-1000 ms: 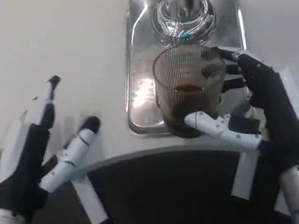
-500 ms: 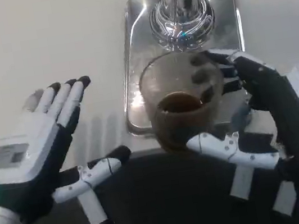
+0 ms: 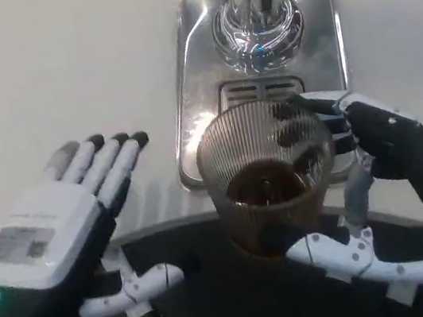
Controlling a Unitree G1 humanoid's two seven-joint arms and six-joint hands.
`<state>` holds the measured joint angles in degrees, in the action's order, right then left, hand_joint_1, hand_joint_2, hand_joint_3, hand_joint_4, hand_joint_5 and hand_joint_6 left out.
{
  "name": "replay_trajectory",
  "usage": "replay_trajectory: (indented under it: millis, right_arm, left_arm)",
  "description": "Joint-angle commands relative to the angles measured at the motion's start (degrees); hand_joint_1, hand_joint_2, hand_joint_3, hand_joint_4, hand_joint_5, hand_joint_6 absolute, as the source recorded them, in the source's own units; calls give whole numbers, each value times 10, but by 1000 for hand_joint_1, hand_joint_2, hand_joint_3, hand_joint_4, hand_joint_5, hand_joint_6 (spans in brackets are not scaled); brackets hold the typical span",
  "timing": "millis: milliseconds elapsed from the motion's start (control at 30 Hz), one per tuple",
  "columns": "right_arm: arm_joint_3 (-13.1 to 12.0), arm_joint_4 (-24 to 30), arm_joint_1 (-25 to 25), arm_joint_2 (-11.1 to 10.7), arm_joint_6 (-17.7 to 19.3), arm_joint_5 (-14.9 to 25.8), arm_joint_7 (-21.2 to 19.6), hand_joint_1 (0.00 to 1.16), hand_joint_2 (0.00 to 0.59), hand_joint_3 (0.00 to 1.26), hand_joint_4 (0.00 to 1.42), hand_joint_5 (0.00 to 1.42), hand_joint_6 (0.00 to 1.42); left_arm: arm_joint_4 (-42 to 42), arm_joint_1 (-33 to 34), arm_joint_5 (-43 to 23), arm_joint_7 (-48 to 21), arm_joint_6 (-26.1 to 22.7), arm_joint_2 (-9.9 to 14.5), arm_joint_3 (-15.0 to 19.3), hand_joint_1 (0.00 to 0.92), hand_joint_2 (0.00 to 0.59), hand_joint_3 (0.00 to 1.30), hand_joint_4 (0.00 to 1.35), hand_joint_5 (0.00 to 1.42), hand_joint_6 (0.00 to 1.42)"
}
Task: Grasp the cup under the faucet to collect the drink, then remove the cup.
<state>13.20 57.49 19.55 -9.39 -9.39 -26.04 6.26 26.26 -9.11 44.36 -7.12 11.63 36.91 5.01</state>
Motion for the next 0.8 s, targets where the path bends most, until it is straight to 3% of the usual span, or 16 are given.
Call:
replay_trajectory:
  millis: [33, 400, 600, 800]
  right_arm:
    - [-13, 25, 24, 12, 35, 23, 18, 1162, 311, 736, 745, 813, 1088]
    - [-99, 25, 28, 0, 87, 97, 91, 1162, 309, 738, 749, 813, 1088]
    - [-116, 25, 39, 0, 113, 117, 114, 1162, 309, 733, 737, 807, 1088]
    - [-116, 25, 65, 9, 135, 121, 121, 1162, 319, 719, 726, 802, 1086]
  left_arm:
    - [26, -23, -7, -16, 24, 12, 5, 10, 124, 0, 0, 0, 0]
    - [41, -58, -36, -37, 56, 16, 31, 12, 115, 0, 0, 0, 0]
    - [45, -62, -43, -40, 63, 11, 33, 12, 116, 0, 0, 0, 0]
    - [51, -62, -45, -44, 60, 7, 33, 12, 115, 0, 0, 0, 0]
